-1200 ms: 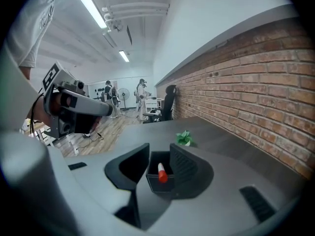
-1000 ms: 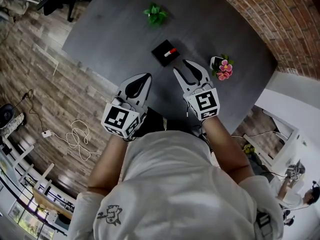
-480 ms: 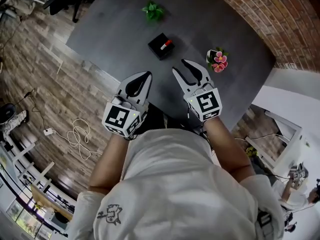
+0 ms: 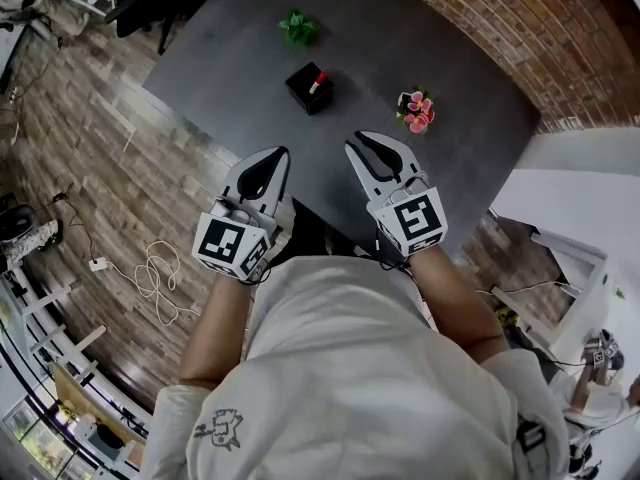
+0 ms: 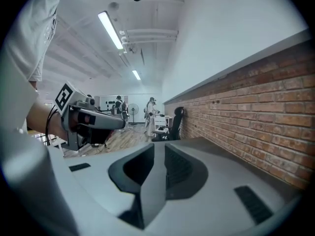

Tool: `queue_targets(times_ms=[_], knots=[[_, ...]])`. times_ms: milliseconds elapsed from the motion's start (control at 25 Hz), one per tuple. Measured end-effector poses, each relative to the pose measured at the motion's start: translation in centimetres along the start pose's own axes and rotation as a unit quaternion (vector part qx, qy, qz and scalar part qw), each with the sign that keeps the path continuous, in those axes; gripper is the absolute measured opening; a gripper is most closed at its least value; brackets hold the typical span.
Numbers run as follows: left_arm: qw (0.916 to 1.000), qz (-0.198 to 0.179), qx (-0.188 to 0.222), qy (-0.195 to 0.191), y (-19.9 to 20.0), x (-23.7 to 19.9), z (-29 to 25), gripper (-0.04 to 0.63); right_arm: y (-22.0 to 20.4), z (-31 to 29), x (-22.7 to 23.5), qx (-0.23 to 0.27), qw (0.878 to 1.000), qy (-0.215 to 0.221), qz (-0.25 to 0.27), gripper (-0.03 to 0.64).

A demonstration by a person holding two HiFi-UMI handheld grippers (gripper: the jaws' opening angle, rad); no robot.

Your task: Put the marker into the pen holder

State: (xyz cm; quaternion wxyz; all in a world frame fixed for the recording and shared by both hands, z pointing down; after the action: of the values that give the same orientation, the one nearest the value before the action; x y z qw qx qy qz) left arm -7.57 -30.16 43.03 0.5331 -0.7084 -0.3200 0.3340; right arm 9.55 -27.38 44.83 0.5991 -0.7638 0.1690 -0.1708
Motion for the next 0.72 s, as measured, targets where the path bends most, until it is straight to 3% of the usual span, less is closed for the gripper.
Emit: queue_targets(times_ms=[720], knots=[[0.9977,-0.018,0.032,0.057,0.3,9.9,6.4,0.011,2.5,12.0,-3.0,0.061,0.997,0.028,0.043,0.006]])
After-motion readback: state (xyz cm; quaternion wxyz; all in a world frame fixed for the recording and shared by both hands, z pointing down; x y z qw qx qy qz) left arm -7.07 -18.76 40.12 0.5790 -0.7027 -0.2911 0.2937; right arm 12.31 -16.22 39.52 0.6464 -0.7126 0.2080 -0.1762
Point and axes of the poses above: the fingertips, and each gripper's own axes: z backward along the fingers, x to its right, y out of its top, the point moved 5 cm from there along z, backward along the fingers, and after that the axes turned 3 degrees about -z, right-handed, at the moved point
